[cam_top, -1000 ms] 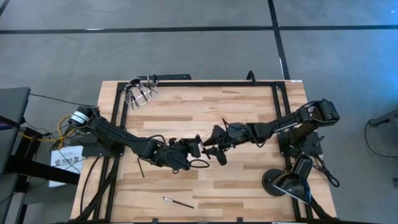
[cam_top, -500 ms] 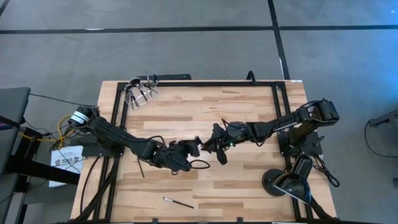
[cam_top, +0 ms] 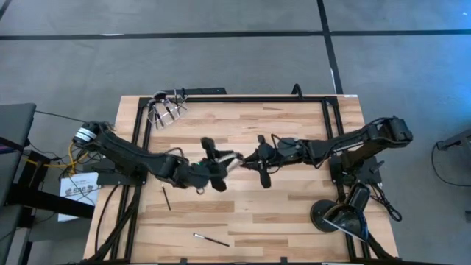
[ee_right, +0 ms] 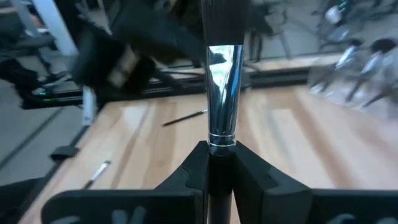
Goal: Put items in baskets/containers
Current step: Put the blush brush into the transparent bin
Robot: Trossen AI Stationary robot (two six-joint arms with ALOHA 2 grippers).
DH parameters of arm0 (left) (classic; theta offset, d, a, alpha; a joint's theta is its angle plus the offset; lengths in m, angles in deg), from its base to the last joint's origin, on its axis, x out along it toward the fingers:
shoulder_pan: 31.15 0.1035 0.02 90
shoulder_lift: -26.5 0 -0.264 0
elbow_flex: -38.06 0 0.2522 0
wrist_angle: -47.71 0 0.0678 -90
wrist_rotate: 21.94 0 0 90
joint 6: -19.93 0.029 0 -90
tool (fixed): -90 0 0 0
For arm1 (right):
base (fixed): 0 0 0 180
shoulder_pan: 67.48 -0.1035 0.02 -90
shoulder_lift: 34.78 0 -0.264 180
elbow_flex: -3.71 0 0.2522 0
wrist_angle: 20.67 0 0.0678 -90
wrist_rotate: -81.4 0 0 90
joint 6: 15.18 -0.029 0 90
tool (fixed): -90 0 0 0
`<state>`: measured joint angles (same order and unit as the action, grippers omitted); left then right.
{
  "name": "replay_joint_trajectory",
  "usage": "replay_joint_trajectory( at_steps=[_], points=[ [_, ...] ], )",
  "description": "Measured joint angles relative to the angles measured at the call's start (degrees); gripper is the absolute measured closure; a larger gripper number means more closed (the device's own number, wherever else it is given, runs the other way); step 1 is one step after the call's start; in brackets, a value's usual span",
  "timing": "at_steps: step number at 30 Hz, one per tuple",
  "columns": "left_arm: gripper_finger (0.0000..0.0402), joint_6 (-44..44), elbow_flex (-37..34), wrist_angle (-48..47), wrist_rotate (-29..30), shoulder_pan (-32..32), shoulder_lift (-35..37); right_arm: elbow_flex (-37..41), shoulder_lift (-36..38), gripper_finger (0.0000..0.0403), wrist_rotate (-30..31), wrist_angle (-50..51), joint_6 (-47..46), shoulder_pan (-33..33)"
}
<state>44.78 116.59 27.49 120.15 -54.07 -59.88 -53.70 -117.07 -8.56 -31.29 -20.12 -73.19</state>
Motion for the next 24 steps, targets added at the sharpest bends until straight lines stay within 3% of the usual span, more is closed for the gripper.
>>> replay_joint_trajectory(
  at_steps=[5, 10, 12, 16, 22, 24],
  points=[
    [0.0279, -10.6, 0.0, 0.1, -4.1, 1.1, 6.6, 0.0, 3.3, 0.0372, 2.8, 3.5, 2.3, 0.8],
    [0.0268, -24.0, -1.2, 2.7, -21.3, 4.7, 9.2, 0.0, 4.4, 0.0372, 4.5, 1.0, 5.5, 0.5],
    [0.0263, -26.2, -4.1, 7.4, -24.6, 6.4, 8.7, 0.0, 4.4, 0.0372, 4.5, -1.5, 6.7, 0.5],
    [0.0248, -26.9, -10.1, 17.9, -25.6, 8.7, 7.9, 0.0, 4.3, 0.0372, 4.5, -2.9, 7.1, 0.3],
    [0.0213, -27.4, -17.6, 41.7, -33.5, 11.4, 7.9, 0.0, 4.3, 0.0372, 4.5, -2.9, 7.1, -0.7],
    [0.0204, -27.4, -18.6, 43.6, -33.9, 12.0, 8.0, 0.0, 4.3, 0.0372, 4.9, -3.1, 7.5, -0.7]
  ],
)
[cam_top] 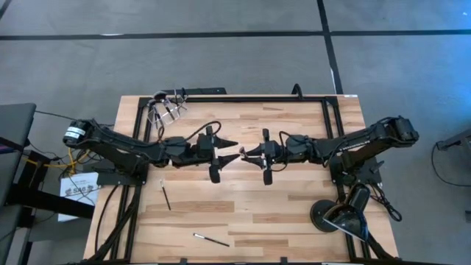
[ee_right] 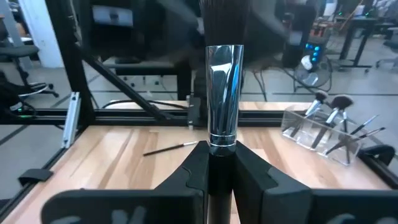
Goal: Put items in baskets/containers
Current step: Put the blush brush into the transparent bin
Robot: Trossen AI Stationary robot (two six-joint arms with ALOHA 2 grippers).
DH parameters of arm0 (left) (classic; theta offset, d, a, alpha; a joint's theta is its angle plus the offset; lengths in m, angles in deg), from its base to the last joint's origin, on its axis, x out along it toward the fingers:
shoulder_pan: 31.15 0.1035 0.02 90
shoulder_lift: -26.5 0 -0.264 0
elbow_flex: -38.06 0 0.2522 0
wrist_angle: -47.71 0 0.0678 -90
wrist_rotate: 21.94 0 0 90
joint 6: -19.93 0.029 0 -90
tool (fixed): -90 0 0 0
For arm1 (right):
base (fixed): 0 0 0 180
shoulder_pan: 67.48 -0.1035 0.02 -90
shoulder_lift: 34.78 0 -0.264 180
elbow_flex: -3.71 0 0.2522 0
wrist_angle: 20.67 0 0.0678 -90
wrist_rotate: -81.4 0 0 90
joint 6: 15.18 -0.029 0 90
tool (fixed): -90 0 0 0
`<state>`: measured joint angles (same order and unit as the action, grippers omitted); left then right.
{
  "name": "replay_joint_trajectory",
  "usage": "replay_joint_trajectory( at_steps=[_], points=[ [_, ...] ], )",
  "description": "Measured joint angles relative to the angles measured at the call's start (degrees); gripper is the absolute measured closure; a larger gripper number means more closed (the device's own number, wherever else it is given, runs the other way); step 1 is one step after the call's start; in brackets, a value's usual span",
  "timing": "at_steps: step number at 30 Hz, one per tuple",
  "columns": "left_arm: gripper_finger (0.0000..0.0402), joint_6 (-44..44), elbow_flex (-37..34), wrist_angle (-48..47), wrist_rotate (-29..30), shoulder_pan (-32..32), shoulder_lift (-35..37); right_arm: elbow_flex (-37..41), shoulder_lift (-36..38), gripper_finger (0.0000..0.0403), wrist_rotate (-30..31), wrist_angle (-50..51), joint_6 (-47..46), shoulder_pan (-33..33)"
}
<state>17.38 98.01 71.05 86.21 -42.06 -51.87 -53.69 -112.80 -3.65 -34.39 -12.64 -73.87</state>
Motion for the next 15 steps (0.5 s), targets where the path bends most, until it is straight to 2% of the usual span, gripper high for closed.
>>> replay_joint_trajectory(
  at_steps=[7, 15],
  points=[
    [0.0193, -1.0, -1.0, 3.6, 0.0, 0.1, -4.6, 0.0, 0.0, 0.0372, 1.6, -1.1, 0.5, 0.5],
    [0.0193, 1.0, -1.0, 17.4, 1.5, 0.4, -10.4, 0.0, 0.0, 0.0372, 2.8, 0.0, 0.4, 0.2]
  ],
)
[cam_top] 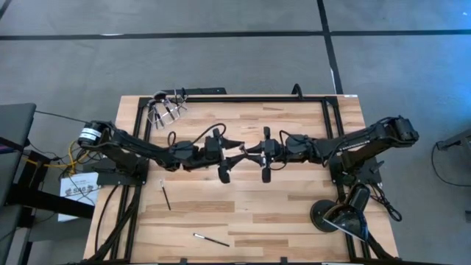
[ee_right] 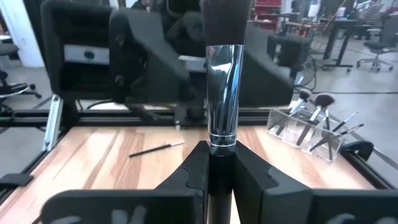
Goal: Put items in baskets/containers
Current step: Put the blush brush into the transparent bin
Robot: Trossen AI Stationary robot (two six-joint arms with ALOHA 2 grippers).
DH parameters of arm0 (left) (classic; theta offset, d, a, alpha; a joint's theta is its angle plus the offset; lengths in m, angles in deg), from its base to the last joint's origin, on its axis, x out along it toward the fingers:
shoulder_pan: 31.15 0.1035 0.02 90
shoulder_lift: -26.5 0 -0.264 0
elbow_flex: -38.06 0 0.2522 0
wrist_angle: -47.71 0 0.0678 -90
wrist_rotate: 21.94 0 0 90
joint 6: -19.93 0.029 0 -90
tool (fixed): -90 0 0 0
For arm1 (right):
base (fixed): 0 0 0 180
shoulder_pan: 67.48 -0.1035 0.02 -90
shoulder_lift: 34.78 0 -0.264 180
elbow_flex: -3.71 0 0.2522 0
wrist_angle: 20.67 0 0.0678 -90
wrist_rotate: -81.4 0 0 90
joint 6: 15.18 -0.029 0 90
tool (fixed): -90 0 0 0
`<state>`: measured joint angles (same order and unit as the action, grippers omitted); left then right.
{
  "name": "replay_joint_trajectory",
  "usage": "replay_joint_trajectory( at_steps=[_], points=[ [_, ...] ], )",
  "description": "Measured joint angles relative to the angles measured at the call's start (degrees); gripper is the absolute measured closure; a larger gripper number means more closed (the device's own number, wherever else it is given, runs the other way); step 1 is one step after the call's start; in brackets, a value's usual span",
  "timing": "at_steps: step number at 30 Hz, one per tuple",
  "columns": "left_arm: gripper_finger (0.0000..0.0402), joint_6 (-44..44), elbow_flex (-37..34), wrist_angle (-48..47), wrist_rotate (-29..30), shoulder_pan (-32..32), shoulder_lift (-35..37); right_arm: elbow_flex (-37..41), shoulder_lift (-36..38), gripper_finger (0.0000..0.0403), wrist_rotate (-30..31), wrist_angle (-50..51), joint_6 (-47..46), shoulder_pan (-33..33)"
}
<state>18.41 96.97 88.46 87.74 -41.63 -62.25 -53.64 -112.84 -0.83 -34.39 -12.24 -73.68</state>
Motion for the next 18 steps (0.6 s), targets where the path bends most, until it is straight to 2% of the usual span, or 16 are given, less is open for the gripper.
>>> replay_joint_trajectory(
  at_steps=[7, 18],
  points=[
    [0.0206, 0.2, 0.1, 1.0, 2.1, 0.4, -0.5, 0.0, 0.0, 0.0371, 0.2, -0.2, 0.1, -0.1],
    [0.0272, 0.3, 0.1, 5.8, 4.4, 0.3, -4.1, 0.0, 0.0, 0.0371, 0.4, 0.3, -0.5, -0.1]
  ],
)
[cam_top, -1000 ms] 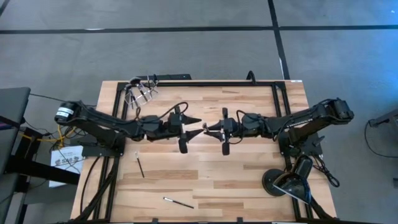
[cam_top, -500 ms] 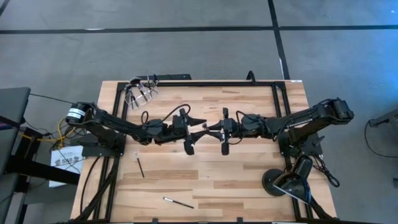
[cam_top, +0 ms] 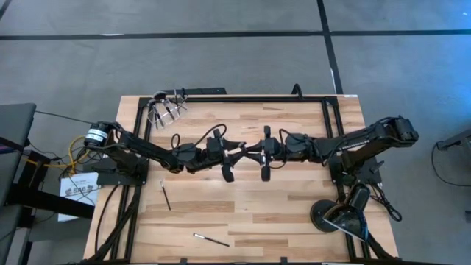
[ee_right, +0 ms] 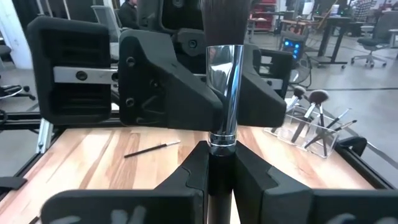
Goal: Put items in baskets/containers
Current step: Put the blush brush into the transparent bin
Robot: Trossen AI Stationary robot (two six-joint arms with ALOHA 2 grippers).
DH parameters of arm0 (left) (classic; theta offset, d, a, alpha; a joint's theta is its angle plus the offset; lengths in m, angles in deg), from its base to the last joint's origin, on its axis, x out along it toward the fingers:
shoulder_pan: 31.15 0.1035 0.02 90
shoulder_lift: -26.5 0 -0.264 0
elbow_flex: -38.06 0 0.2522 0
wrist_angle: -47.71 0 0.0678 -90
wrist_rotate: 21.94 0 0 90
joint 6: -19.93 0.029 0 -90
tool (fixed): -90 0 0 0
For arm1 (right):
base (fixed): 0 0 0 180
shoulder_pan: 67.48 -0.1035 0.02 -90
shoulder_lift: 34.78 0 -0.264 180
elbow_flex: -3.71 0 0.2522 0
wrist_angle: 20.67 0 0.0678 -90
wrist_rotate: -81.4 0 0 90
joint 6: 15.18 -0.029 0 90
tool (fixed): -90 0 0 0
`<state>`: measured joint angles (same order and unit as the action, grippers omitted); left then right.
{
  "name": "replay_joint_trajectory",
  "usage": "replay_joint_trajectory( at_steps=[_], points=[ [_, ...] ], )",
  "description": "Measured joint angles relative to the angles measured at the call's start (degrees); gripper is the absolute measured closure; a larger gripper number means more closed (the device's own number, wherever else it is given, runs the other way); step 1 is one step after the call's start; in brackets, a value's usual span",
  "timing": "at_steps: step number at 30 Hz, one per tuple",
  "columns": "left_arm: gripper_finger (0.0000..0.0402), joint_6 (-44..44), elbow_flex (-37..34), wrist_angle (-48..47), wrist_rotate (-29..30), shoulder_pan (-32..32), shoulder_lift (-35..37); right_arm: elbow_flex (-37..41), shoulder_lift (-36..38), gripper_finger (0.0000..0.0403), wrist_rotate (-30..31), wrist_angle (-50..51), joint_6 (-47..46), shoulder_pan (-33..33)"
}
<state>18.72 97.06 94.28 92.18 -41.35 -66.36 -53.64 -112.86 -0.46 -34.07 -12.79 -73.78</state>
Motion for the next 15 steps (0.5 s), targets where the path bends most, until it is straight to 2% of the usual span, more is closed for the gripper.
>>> replay_joint_trajectory(
  at_steps=[6, 15],
  points=[
    [0.0292, 2.9, 0.0, 0.1, 2.3, 0.0, 0.0, 0.0, 0.0, 0.0371, 0.2, 0.1, 0.0, 0.1],
    [0.0296, 5.5, 0.0, 0.1, 2.2, 0.0, 0.1, 0.0, 0.0, 0.0367, -0.1, 0.8, 0.5, 0.1]
  ],
)
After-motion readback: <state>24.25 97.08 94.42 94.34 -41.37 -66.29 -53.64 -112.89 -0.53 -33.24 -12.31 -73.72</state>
